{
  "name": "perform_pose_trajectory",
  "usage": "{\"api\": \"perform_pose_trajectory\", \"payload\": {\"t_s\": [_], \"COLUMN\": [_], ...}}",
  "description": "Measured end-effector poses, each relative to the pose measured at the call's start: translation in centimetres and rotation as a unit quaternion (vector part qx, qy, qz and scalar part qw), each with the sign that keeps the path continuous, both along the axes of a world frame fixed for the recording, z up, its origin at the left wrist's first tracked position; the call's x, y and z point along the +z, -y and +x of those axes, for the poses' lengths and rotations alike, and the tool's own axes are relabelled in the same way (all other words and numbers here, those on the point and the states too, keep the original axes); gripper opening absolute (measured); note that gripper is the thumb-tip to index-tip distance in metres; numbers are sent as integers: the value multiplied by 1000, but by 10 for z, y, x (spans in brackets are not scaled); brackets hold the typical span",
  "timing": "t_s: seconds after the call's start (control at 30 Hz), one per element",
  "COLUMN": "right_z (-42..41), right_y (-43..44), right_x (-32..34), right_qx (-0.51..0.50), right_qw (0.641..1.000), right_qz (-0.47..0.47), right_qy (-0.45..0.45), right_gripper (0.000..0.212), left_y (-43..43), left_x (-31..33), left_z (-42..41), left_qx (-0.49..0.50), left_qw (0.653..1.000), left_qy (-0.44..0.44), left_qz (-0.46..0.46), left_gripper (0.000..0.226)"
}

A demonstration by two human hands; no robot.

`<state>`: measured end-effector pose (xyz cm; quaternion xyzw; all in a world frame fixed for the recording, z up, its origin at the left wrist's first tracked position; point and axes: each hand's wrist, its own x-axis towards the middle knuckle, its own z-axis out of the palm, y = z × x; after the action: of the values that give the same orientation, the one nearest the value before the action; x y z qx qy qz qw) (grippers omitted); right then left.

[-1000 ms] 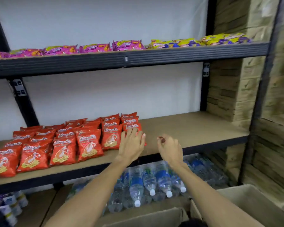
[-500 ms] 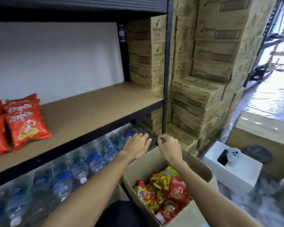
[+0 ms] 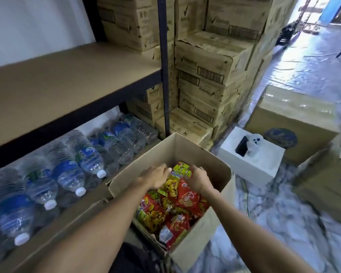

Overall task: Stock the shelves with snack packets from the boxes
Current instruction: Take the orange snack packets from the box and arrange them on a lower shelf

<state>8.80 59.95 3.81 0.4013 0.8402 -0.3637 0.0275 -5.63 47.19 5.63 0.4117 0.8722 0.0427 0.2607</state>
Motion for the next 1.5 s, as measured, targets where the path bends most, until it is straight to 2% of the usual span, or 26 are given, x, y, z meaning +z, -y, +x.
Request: {"api": "perform_pose_trajectory", "payload": {"t_s": [0.1,0.23,0.4,0.53,0.73,0.83,1.0,1.13,1.33,1.5], "right_z": [6,10,8,8,11,13,15,13,8,-4], "right_y": [0,3,0,-2,6,2,2,9,21,34], "right_x": [-26,-43,-49,-57,-67,-71,-58,-45,-10,35], "right_qx": [-8,-16,-38,-74,-85,-88,-65,-68,-47,-31], "right_qw": [999,994,991,986,974,977,988,993,998,993], "right_qz": [-10,-18,37,6,-43,-68,-43,-30,-42,-43], "right_qy": [47,108,120,149,207,181,137,89,-17,-105], "right_gripper": [59,88,83,85,102,101,76,74,62,62], "left_y": [7,14,20,21,21,22,24,26,31,47], "left_x": [-24,-27,-25,-23,-18,-17,-15,-6,24,61], "left_z": [2,-5,-2,-4,-2,-2,-4,-1,0,5], "left_qx": [-16,-9,-20,-15,-20,-18,-9,-2,73,95], "left_qw": [998,998,997,998,997,997,997,997,992,989], "left_qy": [39,35,36,44,49,49,55,55,91,69], "left_qz": [-35,-46,-65,-51,-59,-55,-55,-47,45,87], "left_gripper": [57,56,57,53,56,57,59,56,46,50]}}
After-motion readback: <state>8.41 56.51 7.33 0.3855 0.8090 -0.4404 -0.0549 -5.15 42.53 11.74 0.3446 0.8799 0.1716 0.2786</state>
